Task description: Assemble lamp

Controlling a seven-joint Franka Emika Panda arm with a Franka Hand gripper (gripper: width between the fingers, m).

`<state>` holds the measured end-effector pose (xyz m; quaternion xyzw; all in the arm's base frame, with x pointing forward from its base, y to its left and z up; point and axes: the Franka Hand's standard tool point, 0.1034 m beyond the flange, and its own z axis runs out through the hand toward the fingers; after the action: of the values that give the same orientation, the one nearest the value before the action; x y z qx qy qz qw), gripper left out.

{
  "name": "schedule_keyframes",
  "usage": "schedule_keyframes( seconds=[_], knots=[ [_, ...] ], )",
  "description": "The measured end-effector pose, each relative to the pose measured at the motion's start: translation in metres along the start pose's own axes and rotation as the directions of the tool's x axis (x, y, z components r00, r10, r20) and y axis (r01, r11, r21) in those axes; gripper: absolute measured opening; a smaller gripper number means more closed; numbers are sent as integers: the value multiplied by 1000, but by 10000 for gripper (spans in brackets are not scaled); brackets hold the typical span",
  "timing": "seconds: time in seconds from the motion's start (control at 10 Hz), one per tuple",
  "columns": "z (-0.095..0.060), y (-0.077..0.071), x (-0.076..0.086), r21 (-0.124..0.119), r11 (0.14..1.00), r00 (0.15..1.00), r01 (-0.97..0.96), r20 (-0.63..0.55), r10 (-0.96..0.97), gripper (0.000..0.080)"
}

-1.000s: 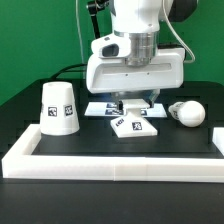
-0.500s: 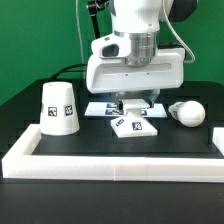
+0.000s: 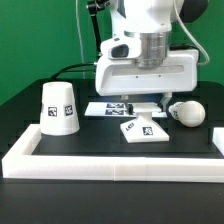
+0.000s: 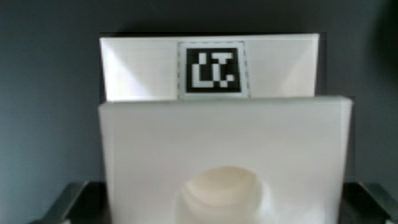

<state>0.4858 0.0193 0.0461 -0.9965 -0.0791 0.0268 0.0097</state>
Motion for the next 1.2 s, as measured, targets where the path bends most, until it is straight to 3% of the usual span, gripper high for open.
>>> schedule_keyframes(
  seconds=[0.4,1.0,1.2],
  knots=[
    [-3,-20,46,-2,999,998,-35,-51,35,536],
    [-3,-21,48,2,998,997,-62,-56,62,537],
    [-4,-27,63,9,995,993,-103,-64,103,537]
  ],
)
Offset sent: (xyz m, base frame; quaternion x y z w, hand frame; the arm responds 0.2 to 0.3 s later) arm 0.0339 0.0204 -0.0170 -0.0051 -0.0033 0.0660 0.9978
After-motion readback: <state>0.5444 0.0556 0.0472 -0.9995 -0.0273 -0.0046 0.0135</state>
